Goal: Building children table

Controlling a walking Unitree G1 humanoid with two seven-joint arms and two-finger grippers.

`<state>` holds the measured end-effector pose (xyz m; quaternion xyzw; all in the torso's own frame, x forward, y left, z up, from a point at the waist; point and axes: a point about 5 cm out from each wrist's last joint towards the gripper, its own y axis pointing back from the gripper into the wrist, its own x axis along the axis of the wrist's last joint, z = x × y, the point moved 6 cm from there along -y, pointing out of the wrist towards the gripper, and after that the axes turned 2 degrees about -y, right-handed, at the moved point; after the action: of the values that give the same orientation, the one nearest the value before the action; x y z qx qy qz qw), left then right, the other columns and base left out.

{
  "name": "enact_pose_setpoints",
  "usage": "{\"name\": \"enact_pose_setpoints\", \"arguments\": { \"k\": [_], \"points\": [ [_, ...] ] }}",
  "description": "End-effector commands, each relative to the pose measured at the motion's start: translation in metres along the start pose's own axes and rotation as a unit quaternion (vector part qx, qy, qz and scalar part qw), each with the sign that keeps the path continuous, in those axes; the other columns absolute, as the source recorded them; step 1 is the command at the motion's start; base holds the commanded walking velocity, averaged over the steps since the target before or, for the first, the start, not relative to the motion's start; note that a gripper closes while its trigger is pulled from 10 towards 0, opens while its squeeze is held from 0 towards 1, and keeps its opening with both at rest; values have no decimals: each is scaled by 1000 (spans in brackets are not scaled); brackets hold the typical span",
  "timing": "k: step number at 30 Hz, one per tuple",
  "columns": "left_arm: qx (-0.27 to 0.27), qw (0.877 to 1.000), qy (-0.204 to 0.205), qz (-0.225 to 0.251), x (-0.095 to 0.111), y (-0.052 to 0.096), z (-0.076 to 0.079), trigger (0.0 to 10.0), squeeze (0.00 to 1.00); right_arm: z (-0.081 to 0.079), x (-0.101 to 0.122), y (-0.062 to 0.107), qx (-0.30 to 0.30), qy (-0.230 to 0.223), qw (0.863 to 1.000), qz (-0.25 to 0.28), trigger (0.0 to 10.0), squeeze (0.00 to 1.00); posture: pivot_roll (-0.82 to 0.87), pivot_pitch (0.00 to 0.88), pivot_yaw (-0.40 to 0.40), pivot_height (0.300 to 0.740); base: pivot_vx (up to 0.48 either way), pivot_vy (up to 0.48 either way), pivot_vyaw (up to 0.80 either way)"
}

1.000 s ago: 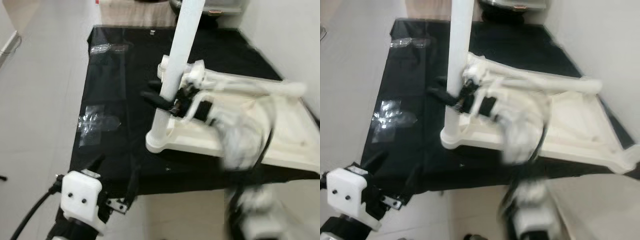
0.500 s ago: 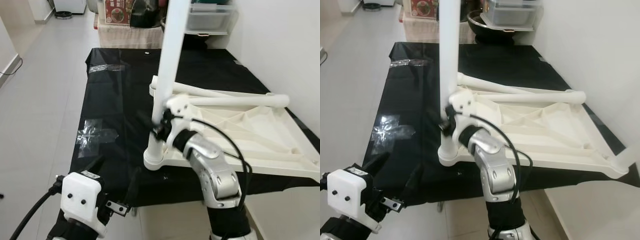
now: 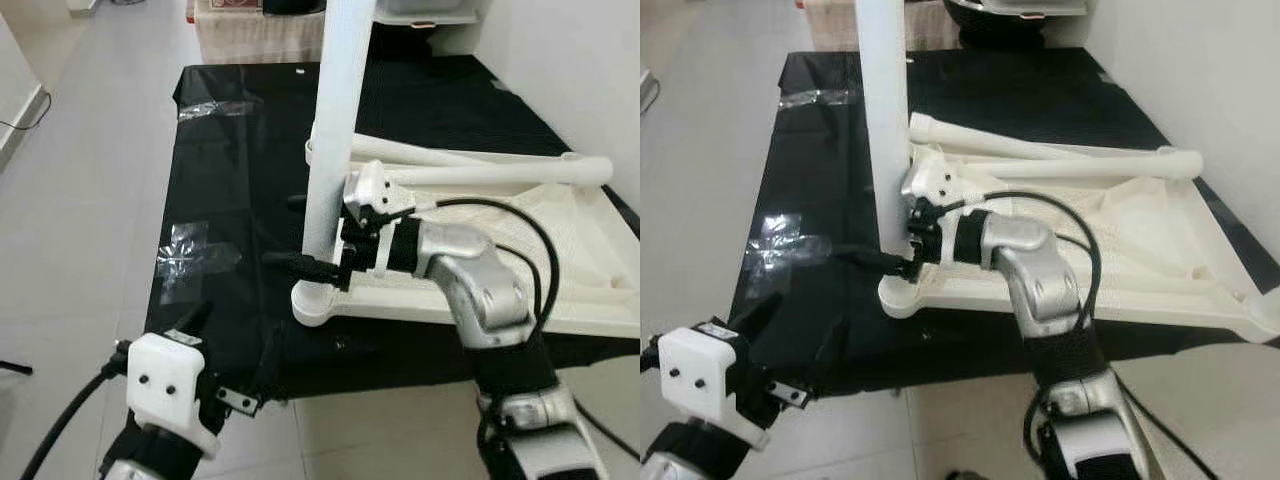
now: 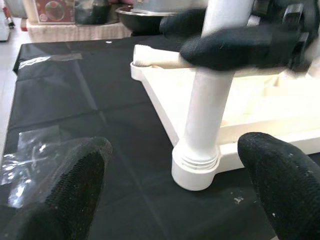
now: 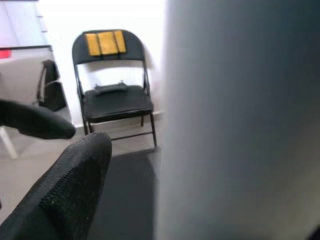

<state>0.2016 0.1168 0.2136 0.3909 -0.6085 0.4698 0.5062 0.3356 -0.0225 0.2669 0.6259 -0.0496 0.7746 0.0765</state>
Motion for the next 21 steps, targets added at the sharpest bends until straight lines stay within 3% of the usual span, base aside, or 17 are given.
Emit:
{"name": "enact_pose_setpoints", "arguments": {
  "k": [1,6,7,8,9,10,16,21],
  "points": [
    [2,1000,7,-8,-2,2,0,10000,0,7,8,4,20,1,1000,14,10000,0,118,190,-67,740,0,0,0],
    [4,1000,5,-11,-2,3,-1,10000,0,14,15,6,40,-1,999,14,10000,0,132,196,-67,740,0,0,0],
    [4,1000,5,-11,-2,3,-1,10000,0,14,17,7,51,-6,999,18,8510,0,132,196,-67,740,0,0,0],
    [4,1000,5,-11,-2,3,-1,10000,0,14,17,7,51,-6,999,18,8510,0,132,196,-67,740,0,0,0],
    [4,1000,5,-12,-2,3,-1,10000,0,14,19,9,61,-13,998,23,3176,0,134,196,-67,740,0,0,0],
    [4,1000,5,-13,-2,3,-1,10000,0,13,21,11,76,-21,997,27,0,0,136,195,-67,740,0,0,0],
    [1,1000,6,-14,-3,3,1,10000,0,7,17,21,122,-36,992,24,0,0,136,190,-69,740,0,0,0],
    [1,1000,6,-13,-3,3,1,10000,0,4,7,23,122,-41,991,21,0,0,130,188,-72,740,0,0,0]
  ]
}}
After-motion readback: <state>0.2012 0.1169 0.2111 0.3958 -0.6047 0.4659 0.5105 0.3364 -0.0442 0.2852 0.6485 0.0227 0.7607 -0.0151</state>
